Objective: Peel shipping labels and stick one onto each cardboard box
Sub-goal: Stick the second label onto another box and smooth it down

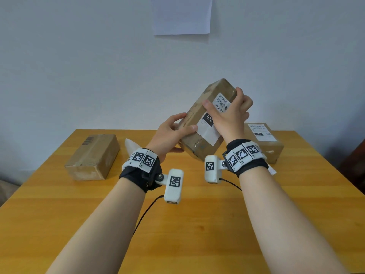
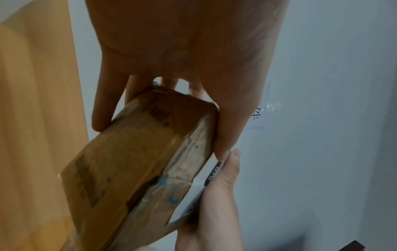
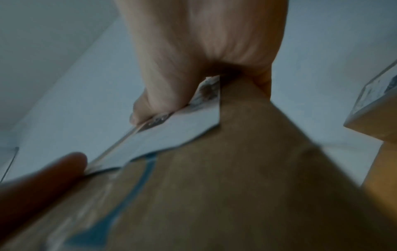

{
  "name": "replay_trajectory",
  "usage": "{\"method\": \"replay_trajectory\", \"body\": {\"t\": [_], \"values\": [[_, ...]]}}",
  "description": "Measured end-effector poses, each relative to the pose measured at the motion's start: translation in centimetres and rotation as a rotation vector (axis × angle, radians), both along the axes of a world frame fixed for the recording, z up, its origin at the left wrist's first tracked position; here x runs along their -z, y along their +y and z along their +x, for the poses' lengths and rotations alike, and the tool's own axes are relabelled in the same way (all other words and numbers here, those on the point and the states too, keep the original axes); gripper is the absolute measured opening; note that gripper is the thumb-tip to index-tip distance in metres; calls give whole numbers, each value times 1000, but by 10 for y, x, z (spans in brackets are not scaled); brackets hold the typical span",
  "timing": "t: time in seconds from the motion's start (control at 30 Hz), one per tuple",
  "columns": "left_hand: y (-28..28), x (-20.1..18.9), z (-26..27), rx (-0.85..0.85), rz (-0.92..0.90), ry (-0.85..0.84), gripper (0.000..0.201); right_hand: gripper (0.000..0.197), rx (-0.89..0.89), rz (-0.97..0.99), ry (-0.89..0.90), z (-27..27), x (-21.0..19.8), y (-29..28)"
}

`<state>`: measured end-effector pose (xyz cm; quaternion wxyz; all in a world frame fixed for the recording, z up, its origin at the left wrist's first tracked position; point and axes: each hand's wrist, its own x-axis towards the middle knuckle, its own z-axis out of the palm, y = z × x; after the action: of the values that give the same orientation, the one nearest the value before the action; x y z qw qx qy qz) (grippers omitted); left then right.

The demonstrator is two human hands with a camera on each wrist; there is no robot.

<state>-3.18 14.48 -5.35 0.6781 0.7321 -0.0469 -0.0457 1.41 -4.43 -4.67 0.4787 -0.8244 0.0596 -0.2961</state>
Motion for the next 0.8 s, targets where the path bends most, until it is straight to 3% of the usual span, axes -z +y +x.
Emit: {"method": "replay_trajectory", "body": {"t": [0.17, 0.37, 0.5, 0.63, 0.8], "values": [[1, -1, -3, -2, -36, -63, 65, 102, 74, -80, -97, -1, -4, 3], [9, -2, -4, -5, -73, -113, 67, 92, 25, -41, -152, -1, -7, 0], [15, -4, -4, -2, -91, -123, 68, 82, -58, 190, -180, -1, -10, -6], [17, -6, -3, 16, -102, -132, 67, 90, -148, 514, -95, -5, -16, -11], [18, -3, -4, 30, -116, -125, 78, 83, -242, 682, -68, -9, -21, -11]]}}
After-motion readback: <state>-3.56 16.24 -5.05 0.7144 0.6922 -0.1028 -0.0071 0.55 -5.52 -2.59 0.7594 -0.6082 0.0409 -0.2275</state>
